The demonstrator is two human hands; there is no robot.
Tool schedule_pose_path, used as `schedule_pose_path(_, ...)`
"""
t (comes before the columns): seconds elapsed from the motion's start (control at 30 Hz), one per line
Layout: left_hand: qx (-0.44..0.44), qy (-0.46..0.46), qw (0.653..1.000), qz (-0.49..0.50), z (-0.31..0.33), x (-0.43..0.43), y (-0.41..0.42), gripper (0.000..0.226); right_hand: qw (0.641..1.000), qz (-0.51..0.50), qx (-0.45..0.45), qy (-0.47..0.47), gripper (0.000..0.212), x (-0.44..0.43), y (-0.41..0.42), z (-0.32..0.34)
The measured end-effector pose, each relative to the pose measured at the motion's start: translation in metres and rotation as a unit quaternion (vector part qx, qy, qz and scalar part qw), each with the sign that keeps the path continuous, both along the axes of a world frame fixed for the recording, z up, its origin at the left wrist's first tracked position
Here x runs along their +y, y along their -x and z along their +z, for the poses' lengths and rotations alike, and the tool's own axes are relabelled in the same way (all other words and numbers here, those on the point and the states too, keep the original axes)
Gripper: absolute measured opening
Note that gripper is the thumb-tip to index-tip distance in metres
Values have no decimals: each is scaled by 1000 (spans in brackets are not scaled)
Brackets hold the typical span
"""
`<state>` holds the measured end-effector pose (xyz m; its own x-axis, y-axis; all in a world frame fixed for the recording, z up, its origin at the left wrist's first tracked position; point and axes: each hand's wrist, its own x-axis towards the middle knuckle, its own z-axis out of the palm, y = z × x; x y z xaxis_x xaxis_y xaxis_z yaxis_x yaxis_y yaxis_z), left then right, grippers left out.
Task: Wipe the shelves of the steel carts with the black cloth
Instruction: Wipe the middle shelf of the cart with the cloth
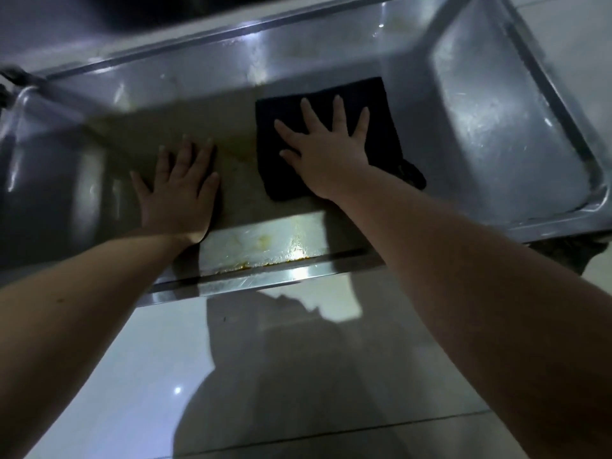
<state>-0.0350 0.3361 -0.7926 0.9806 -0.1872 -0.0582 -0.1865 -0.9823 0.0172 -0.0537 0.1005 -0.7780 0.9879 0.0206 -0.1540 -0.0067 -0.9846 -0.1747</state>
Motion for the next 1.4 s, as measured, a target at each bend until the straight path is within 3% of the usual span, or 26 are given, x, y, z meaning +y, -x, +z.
schedule_pose_path(0.2, 16, 11, 1000, 2, 2, 0, 1, 53, 996, 63, 64, 16, 57, 7, 53, 9)
schedule_pose_path(0.4, 16, 29, 999, -3, 3, 1, 4, 54, 978, 58, 200, 34, 65, 25, 86, 22)
schedule_pose_path(0.57, 14, 52, 999, -2, 1, 5, 5, 54, 978, 53, 196, 56, 63, 33, 95, 17)
schedule_pose_path(0.73, 75, 114, 990, -34, 14, 25, 2, 50, 989, 39, 132, 52, 59, 38, 106, 15)
schedule_pose_path(0.97, 12, 48, 998, -40, 5, 50, 14, 61, 987, 29, 146, 57, 56, 52, 106, 15)
schedule_pose_path(1.27, -33, 61, 998, 4, -1, 47, 17, 62, 995, -32, 89, 25, 55, 77, -19, 11)
schedule_pose_path(1.4, -15, 68, 997, 10, 0, 47, 14, 58, 988, -35, 148, 37, 64, 78, -83, 12)
